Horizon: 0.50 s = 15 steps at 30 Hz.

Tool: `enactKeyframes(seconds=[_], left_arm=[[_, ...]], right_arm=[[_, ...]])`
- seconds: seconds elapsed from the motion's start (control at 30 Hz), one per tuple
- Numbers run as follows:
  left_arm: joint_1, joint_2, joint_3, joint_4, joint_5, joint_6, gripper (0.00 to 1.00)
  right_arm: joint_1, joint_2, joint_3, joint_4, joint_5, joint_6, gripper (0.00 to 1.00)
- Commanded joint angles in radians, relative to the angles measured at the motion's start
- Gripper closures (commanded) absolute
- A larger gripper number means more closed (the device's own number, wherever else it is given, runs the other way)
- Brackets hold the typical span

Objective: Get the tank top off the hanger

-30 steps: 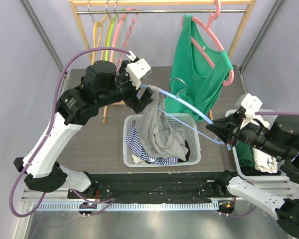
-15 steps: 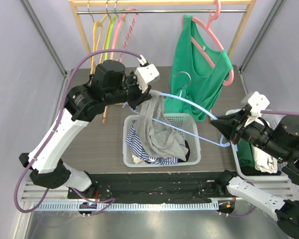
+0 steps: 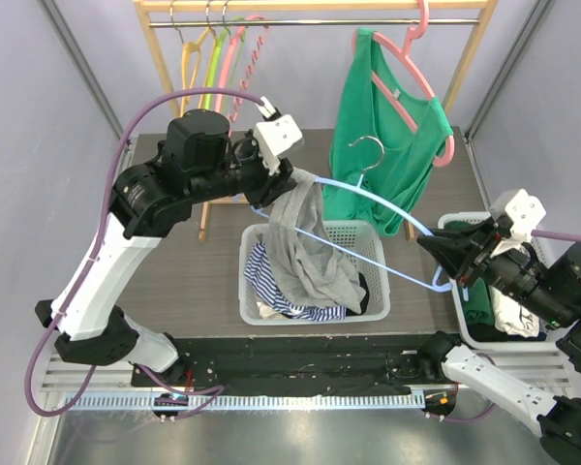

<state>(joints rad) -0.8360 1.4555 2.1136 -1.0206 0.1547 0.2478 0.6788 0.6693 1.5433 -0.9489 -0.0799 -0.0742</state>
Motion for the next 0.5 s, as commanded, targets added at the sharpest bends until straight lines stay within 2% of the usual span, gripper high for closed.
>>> enactKeyframes(seconds=[0.0,0.07,0.1,0.13,0.23,0.3,0.4,0.47], left_arm=[[0.018,-0.003,0.045,0.134,-0.005,-0.090,0.53],[0.018,-0.001,0.030,0.132,0.002,-0.093,0.43],[0.017,0.002,0.028,0.134,0.003,-0.094,0.30],[0.018,0.002,0.028,0.136,-0.004,-0.096,0.25],[0.017,0.005,0.048,0.142,-0.027,-0.100,0.21],[0.017,0.000,0.046,0.145,-0.038,-0.107,0.13],[0.017,-0.009,0.033,0.145,-0.041,-0.108,0.12],[0.018,-0.012,0.017,0.140,-0.020,-0.120,0.15]], right_arm=[[0.007,-0.027,-0.014,-0.011,-0.027,0.007,0.99],[0.007,-0.028,-0.018,0.002,-0.029,0.002,0.99],[0.007,-0.028,-0.028,0.010,-0.031,0.002,0.99],[0.008,-0.028,-0.032,0.013,-0.027,-0.002,0.99],[0.007,-0.030,-0.060,0.038,0.003,-0.016,0.99],[0.005,-0.034,-0.071,0.067,0.049,-0.029,0.99],[-0.001,-0.040,-0.071,0.110,0.113,-0.064,0.99],[-0.016,-0.043,-0.072,0.140,0.124,-0.100,0.99]])
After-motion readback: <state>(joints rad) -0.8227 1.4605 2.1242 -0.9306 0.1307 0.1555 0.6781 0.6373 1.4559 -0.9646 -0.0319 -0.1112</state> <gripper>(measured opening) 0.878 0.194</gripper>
